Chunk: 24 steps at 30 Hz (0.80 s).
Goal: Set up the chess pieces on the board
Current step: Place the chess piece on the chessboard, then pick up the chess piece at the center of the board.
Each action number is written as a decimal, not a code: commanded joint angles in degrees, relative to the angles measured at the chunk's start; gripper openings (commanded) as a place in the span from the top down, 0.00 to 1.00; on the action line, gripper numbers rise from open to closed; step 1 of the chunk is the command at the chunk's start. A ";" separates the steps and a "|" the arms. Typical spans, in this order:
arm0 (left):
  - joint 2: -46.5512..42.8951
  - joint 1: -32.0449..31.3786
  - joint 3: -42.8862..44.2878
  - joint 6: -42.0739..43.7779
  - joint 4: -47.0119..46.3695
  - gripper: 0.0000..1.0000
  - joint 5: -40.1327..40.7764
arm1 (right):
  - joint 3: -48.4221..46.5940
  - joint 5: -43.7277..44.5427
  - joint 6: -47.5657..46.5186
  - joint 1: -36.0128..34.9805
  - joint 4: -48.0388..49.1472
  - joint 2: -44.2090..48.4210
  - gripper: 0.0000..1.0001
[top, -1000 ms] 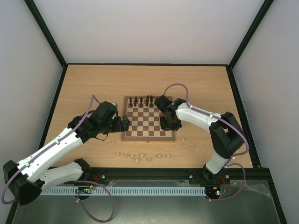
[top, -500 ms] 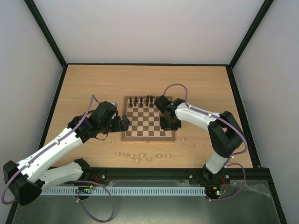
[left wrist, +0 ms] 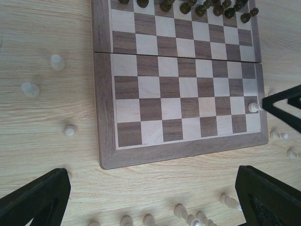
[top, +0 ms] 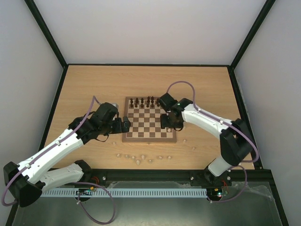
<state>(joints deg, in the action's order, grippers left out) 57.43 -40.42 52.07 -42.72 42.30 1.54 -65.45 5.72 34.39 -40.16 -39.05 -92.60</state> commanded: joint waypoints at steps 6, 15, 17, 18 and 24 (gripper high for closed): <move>3.79 0.43 1.02 -0.61 1.56 0.01 0.54 | 5.93 -1.61 4.47 -0.31 -0.23 19.51 0.18; 6.94 0.93 4.89 -1.28 2.53 0.01 3.66 | 12.41 -3.13 6.03 -0.33 -0.59 31.92 0.05; 9.13 1.20 3.83 0.26 0.06 0.01 3.13 | 13.85 -2.98 5.98 -0.32 0.23 34.04 0.04; 10.69 1.49 4.04 0.83 -0.22 0.01 3.01 | 14.42 -2.69 6.26 -0.34 0.42 35.22 0.04; 17.90 1.73 10.45 1.50 0.11 0.01 1.31 | 10.53 -3.87 4.71 -0.29 -5.51 36.39 0.01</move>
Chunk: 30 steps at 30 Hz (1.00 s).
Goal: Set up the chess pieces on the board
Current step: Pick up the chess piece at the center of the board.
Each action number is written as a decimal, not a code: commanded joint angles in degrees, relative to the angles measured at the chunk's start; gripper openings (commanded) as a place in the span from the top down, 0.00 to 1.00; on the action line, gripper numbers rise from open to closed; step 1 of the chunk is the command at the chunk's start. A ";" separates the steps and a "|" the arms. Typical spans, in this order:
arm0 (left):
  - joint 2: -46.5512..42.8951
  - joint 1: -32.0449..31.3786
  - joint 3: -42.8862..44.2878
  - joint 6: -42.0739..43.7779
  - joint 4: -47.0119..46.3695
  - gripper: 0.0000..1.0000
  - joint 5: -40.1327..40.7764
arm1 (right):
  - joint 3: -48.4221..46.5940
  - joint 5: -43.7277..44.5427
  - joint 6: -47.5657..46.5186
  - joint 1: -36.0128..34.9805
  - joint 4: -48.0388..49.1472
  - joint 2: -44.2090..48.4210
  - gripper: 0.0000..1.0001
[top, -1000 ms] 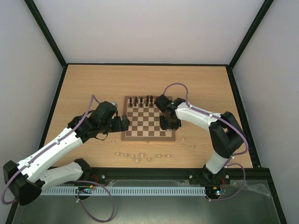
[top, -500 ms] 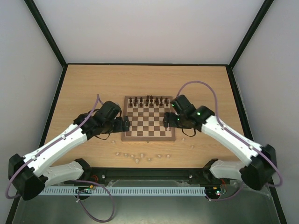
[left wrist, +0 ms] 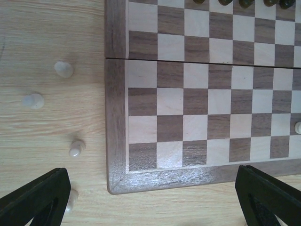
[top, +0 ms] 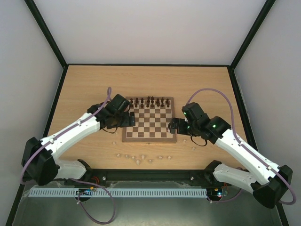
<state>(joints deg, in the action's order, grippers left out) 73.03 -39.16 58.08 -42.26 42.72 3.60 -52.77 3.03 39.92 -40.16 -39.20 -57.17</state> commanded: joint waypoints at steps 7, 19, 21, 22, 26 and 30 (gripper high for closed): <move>1.50 1.75 1.35 3.61 -2.02 0.01 -1.92 | 0.77 0.77 0.19 -0.30 -4.85 2.74 0.00; -6.03 3.66 -3.23 1.25 -2.17 0.01 -5.32 | -2.68 7.59 0.85 -0.15 -9.02 -6.16 0.02; -6.91 4.38 -2.30 1.04 -0.86 0.01 -6.31 | -3.83 7.65 0.58 1.06 -10.00 -7.25 0.04; -7.25 4.48 -1.71 1.10 0.22 0.01 -6.04 | -4.06 7.55 0.21 1.67 -9.91 -7.45 0.06; -10.33 4.75 -1.44 1.92 3.48 0.01 -3.66 | -3.81 6.78 -2.75 6.72 -8.72 -10.34 0.16; -12.05 5.30 -0.75 3.18 7.02 0.01 -3.97 | -3.15 3.08 -7.03 12.63 -7.60 -15.20 0.25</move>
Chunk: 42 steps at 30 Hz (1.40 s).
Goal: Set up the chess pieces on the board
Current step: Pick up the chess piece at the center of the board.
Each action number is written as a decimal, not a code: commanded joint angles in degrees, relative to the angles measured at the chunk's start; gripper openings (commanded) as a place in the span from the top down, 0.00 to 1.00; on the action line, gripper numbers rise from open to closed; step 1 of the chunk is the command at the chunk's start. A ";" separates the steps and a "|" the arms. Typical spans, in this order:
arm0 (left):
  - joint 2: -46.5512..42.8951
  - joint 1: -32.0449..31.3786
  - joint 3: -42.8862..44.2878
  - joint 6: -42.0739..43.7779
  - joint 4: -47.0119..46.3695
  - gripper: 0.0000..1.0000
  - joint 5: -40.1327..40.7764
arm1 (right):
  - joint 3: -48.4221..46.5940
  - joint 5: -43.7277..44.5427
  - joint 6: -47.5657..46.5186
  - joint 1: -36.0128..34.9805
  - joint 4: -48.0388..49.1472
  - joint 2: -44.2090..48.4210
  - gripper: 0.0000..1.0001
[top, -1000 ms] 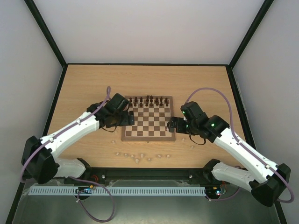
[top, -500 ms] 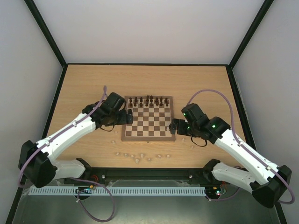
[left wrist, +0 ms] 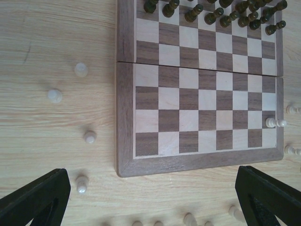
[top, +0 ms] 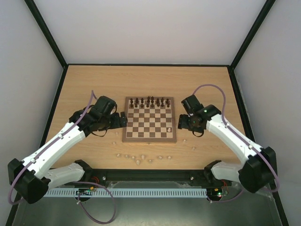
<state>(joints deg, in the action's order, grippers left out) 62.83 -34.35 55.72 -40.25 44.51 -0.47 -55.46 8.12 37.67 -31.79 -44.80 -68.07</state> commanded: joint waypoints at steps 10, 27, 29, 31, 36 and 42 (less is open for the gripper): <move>-2.16 1.63 1.12 5.04 3.07 0.01 -1.63 | -2.51 -6.15 -8.38 7.27 2.07 -18.12 0.48; -3.29 3.42 -0.74 6.26 0.79 0.01 -5.74 | -5.25 -1.38 -8.75 7.59 3.21 -27.84 0.58; -3.72 3.50 0.16 5.63 2.34 0.01 -5.34 | -5.35 -2.01 -8.80 7.62 3.62 -27.91 0.58; -5.17 3.50 0.33 5.13 3.09 0.01 -5.33 | -5.45 -2.20 -8.95 7.68 3.94 -28.34 0.58; -7.50 3.50 0.89 5.12 6.08 0.01 -4.21 | -4.75 -2.21 -9.28 8.37 5.27 -29.16 0.62; -8.57 3.50 0.56 4.71 6.89 0.01 -4.17 | -4.56 -2.36 -10.04 8.91 6.63 -29.22 0.68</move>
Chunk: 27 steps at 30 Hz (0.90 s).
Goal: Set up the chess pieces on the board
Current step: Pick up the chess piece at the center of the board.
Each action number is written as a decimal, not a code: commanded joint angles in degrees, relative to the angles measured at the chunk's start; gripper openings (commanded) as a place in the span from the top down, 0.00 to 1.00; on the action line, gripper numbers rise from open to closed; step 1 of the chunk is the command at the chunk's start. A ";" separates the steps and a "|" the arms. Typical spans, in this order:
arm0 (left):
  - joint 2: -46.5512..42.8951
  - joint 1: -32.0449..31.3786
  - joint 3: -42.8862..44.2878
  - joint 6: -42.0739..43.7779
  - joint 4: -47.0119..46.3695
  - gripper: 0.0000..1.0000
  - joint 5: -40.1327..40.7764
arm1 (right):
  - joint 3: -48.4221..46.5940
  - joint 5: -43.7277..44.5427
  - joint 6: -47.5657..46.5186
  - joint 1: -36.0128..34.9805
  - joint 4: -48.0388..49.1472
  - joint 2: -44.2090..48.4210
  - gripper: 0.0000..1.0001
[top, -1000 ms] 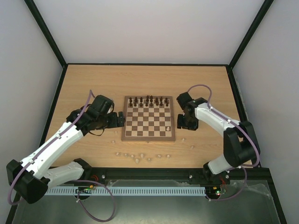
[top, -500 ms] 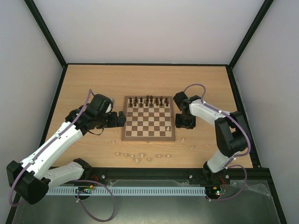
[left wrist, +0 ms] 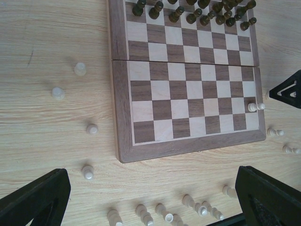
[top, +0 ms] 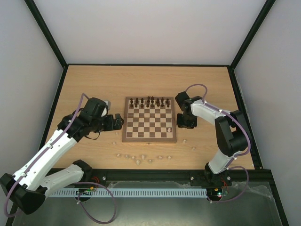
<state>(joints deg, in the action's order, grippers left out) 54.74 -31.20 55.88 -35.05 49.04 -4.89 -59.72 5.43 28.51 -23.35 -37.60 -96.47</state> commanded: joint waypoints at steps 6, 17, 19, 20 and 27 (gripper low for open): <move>-0.15 0.37 1.36 -1.15 2.14 0.01 -0.33 | -0.12 -0.43 -1.55 0.94 -0.86 -1.24 0.72; -0.77 0.34 -0.20 -1.59 2.39 0.01 -0.55 | 1.72 -0.95 -1.45 0.94 -0.54 -0.04 0.83; -0.37 0.35 -0.08 -1.67 2.19 0.01 -0.69 | 1.88 -0.76 -1.40 0.94 -0.82 0.29 0.86; -0.18 0.35 0.04 -1.63 2.12 0.01 -0.78 | 1.82 -0.77 -1.51 0.90 -0.97 0.38 0.88; 0.22 0.35 -0.19 -1.42 1.89 0.01 -0.55 | -1.24 0.34 -1.75 0.94 -4.13 2.18 0.95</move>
<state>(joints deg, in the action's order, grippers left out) 55.05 -31.20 55.96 -36.42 50.15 -4.97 -58.76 4.89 27.20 -22.61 -36.71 -96.42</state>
